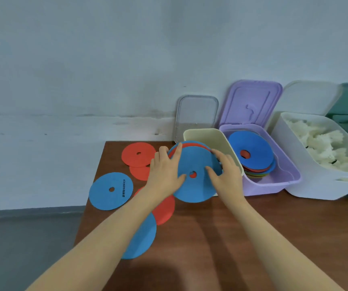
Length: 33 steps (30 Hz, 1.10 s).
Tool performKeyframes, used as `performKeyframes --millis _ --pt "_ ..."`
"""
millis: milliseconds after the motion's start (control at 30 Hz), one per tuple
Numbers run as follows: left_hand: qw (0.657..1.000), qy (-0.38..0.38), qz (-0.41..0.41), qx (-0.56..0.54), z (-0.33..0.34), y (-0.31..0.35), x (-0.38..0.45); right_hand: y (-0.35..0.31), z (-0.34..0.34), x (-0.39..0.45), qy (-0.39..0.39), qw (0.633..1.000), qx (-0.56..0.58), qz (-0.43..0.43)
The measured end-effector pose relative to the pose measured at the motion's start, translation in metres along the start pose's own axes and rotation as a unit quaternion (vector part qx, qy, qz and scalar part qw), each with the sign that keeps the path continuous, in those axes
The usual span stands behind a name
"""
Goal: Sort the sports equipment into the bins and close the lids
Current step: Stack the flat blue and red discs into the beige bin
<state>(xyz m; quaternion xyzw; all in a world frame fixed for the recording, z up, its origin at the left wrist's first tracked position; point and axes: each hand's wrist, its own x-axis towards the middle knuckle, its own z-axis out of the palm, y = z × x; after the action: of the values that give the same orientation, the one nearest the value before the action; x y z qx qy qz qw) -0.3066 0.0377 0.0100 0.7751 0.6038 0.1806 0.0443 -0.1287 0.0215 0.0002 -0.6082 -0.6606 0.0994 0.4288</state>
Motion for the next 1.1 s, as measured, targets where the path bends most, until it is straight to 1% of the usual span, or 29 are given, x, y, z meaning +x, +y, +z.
performKeyframes --millis 100,267,367,433,533,567,600,667,800,933,1100 --pt "1.000 -0.007 -0.003 0.002 0.004 0.015 0.038 0.021 -0.010 0.037 0.003 0.998 -0.049 -0.036" --pt "1.000 -0.018 -0.005 0.016 0.024 0.045 0.099 0.068 -0.024 0.091 -0.001 0.989 -0.131 -0.066" --pt "0.999 -0.037 -0.031 0.015 0.044 0.056 0.130 0.091 -0.018 0.114 -0.036 0.991 -0.126 -0.031" --pt "0.996 -0.067 -0.057 0.015 0.060 0.059 0.144 0.106 -0.009 0.123 -0.073 0.988 -0.137 -0.005" --pt "0.984 -0.148 -0.070 0.065 0.077 0.056 0.151 0.127 0.004 0.125 -0.134 0.965 -0.225 0.020" --pt "0.982 -0.159 -0.072 0.078 0.080 0.053 0.150 0.133 0.007 0.123 -0.144 0.960 -0.238 0.029" --pt "0.982 -0.157 -0.075 0.079 0.082 0.050 0.148 0.136 0.009 0.121 -0.146 0.959 -0.239 0.036" --pt "0.987 -0.128 -0.078 0.060 0.083 0.043 0.140 0.140 0.013 0.116 -0.145 0.963 -0.223 0.040" --pt "0.993 -0.080 -0.080 0.035 0.073 0.028 0.112 0.130 0.018 0.106 -0.128 0.978 -0.164 -0.008" --pt "0.994 -0.059 -0.084 0.043 0.057 0.004 0.084 0.100 0.029 0.094 -0.130 0.982 -0.123 -0.058" --pt "0.995 -0.042 -0.060 0.073 0.025 -0.036 0.048 0.046 0.056 0.072 -0.117 0.980 -0.117 -0.111"
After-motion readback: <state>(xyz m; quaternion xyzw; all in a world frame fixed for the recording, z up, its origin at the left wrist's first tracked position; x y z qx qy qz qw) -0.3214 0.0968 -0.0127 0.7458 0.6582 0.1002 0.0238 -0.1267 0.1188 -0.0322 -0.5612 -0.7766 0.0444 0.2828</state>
